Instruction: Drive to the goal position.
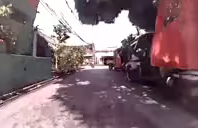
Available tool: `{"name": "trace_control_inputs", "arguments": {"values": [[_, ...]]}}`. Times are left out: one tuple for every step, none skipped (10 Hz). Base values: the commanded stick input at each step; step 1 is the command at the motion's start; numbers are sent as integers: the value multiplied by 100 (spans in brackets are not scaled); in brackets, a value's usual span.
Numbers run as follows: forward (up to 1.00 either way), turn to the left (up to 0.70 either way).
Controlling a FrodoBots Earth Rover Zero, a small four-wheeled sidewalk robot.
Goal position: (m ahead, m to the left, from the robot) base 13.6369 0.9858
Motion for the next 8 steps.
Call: {"name": "trace_control_inputs", "arguments": {"values": [[100,0],[100,0],[100,0],[100,0],[100,0],[100,0],[100,-4],[100,-26]]}}
